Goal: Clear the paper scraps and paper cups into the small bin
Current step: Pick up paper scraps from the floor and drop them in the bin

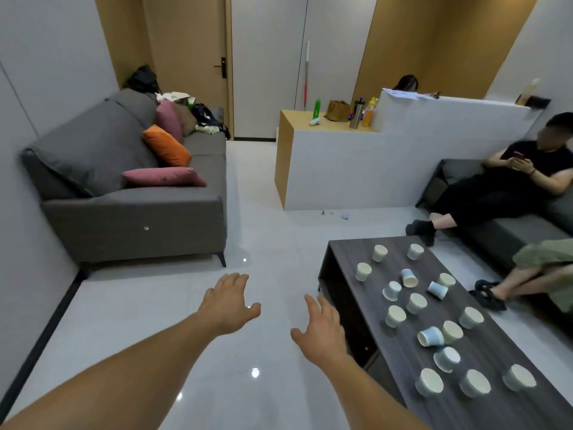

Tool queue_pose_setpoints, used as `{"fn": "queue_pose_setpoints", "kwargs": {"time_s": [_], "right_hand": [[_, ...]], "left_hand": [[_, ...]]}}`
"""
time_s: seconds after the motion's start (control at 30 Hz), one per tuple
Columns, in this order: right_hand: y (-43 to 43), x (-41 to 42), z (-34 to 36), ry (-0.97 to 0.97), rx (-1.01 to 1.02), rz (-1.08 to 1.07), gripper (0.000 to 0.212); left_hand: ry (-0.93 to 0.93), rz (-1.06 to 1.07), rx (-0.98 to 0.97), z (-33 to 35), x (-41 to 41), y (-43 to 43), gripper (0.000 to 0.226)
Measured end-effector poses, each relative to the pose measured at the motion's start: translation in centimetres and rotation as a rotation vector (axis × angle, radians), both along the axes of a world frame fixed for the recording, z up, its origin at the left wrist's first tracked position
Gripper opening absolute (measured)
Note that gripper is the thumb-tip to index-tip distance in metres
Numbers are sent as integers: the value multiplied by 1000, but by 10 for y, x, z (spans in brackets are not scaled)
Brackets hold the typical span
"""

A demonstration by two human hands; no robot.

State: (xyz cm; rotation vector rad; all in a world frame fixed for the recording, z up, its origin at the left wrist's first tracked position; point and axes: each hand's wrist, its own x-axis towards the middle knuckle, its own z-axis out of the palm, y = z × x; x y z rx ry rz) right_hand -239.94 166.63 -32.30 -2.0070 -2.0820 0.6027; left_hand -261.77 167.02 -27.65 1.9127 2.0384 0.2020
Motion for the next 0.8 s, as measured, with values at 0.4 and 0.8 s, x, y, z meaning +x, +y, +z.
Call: {"fn": "queue_pose_setpoints", "kwargs": {"time_s": [0.4,0.8], "right_hand": [[256,-12,-5,-39,11,-52,81],[488,13,-20,29,-46,-202,81]], "left_hand": [[-34,-61,-45,-21,-22,274,80],[31,-238,-64,-18,28,551,80]]}}
